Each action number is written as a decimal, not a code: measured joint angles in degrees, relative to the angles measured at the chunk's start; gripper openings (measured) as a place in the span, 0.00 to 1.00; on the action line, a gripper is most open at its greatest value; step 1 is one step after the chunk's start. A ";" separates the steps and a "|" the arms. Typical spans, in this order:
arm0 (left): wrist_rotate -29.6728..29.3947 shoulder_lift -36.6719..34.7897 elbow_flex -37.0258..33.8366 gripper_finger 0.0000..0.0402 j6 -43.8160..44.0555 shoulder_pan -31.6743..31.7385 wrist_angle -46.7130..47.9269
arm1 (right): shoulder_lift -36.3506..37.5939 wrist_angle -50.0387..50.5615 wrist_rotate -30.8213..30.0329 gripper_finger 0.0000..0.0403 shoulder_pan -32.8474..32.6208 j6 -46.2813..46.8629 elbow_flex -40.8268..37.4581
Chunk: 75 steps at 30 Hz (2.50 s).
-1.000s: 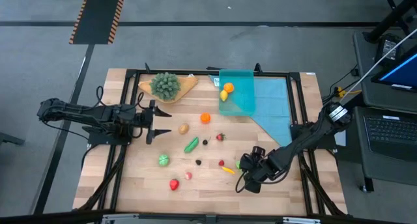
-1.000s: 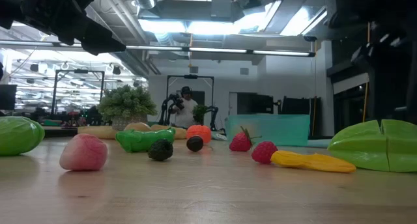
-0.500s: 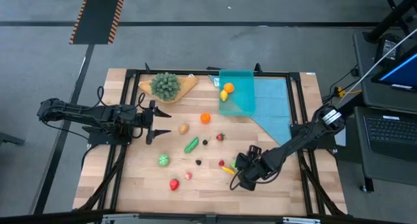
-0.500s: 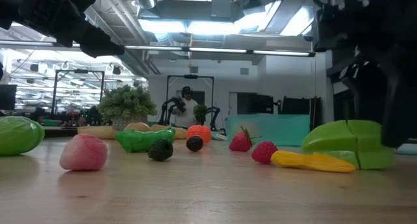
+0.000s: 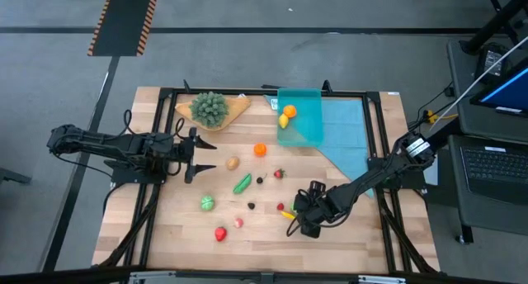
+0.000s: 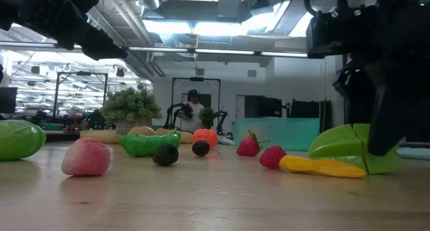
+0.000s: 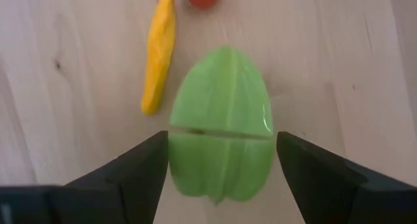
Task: Pick and placing Produce into tupperware
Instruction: Put the green starfruit into the blue bin
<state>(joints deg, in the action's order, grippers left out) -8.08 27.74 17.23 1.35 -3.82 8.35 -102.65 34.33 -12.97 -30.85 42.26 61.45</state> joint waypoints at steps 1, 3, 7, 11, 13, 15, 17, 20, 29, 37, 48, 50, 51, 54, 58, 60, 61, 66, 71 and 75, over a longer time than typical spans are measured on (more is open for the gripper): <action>0.00 0.00 -0.01 0.75 -0.01 0.00 0.01 | 0.00 -0.42 0.01 0.71 0.20 -0.64 0.00; 0.00 0.00 0.00 0.75 0.01 0.01 0.01 | 0.00 -0.55 0.01 0.71 0.61 -1.36 0.00; 0.00 0.00 0.00 0.75 0.01 -0.01 0.01 | 0.00 -0.66 0.02 0.71 1.32 -2.27 0.00; 0.00 0.00 -0.01 0.75 -0.01 -0.01 0.01 | 0.00 -0.66 0.03 0.71 1.77 -3.60 0.00; 0.00 0.01 -0.02 0.75 0.01 -0.01 0.04 | 0.00 -0.66 0.04 0.71 1.78 -3.76 0.00; 0.00 0.01 0.00 0.75 0.01 0.01 0.04 | 0.00 -0.66 0.07 0.71 1.87 -3.88 0.00; 0.00 0.00 -0.01 0.75 -0.01 0.00 0.06 | 0.00 -0.66 0.09 0.71 1.88 -3.94 0.00; 0.00 0.00 -0.01 0.75 -0.01 0.01 0.06 | -0.01 -0.66 0.80 0.71 1.88 -3.97 0.00; 0.00 -0.01 0.00 0.75 -0.01 -0.01 0.12 | -3.10 -2.74 1.07 0.71 2.14 -5.53 0.02; 0.00 0.01 0.00 0.75 0.00 -0.01 0.23 | -3.32 -2.82 1.11 0.71 3.27 -5.48 0.02; 0.00 0.00 0.00 0.75 -0.01 0.01 0.23 | -3.32 -2.40 1.68 0.55 3.36 -5.35 0.07; 0.00 0.00 0.00 0.75 -0.01 -0.01 0.23 | -3.32 -2.36 2.37 0.55 3.62 -5.32 0.11; 0.00 -0.01 0.00 0.75 -0.01 -0.01 0.23 | -3.32 -2.34 2.73 0.55 3.73 -5.31 0.11; 0.00 0.00 0.00 0.75 -0.01 0.00 0.23 | -3.28 -2.34 3.62 0.55 4.19 -5.13 0.13; 0.00 0.00 0.00 0.75 -0.01 -0.01 0.23 | -3.26 -2.38 4.30 0.55 4.61 -5.31 0.13; 0.00 0.00 0.00 0.75 -0.01 -0.01 0.23 | -2.95 -2.30 5.08 0.55 4.93 -5.53 0.13; 0.00 -0.01 0.00 0.75 -0.01 -0.01 0.23 | -2.66 -1.95 5.59 0.55 5.13 -5.56 0.12; 0.00 0.01 0.00 0.75 -0.01 -0.01 0.25 | 1.65 0.01 5.44 0.55 6.76 -6.54 0.04; 0.02 -0.01 0.00 0.75 -0.01 -0.01 0.28 | 7.88 3.61 1.96 0.55 8.95 -9.22 0.03; 0.00 0.00 0.00 0.75 -0.01 -0.01 0.34 | 13.79 7.46 -4.76 0.55 10.12 -10.68 0.04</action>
<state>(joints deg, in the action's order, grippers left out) -8.08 27.74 17.23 1.34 -3.84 8.69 -88.86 41.79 -17.73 -20.74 31.58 61.49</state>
